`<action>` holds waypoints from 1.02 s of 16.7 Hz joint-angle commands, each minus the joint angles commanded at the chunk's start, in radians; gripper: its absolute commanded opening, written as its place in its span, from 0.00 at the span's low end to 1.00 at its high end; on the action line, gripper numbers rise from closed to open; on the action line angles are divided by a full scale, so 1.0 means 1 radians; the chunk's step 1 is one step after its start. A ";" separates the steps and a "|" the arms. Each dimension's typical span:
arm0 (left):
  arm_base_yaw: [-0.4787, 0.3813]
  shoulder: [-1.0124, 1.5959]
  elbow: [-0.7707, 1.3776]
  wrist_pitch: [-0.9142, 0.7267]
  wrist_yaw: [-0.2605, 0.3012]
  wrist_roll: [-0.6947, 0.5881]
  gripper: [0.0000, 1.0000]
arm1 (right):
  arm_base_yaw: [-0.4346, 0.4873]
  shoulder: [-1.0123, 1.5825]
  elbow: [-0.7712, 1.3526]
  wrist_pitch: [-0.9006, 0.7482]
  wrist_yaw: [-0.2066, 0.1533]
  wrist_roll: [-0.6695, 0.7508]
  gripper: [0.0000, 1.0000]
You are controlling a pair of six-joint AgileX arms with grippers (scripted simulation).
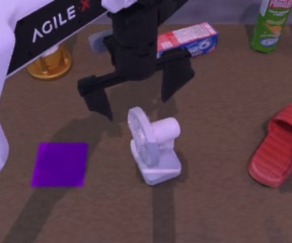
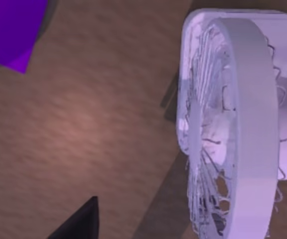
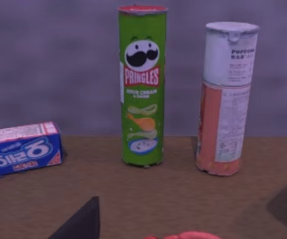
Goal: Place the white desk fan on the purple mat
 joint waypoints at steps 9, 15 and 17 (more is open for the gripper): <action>0.004 -0.010 -0.110 0.099 0.000 0.003 1.00 | 0.000 0.000 0.000 0.000 0.000 0.000 1.00; 0.002 -0.016 -0.223 0.207 0.000 0.002 1.00 | 0.000 0.000 0.000 0.000 0.000 0.000 1.00; 0.002 -0.016 -0.223 0.207 0.000 0.002 1.00 | 0.000 0.000 0.000 0.000 0.000 0.000 1.00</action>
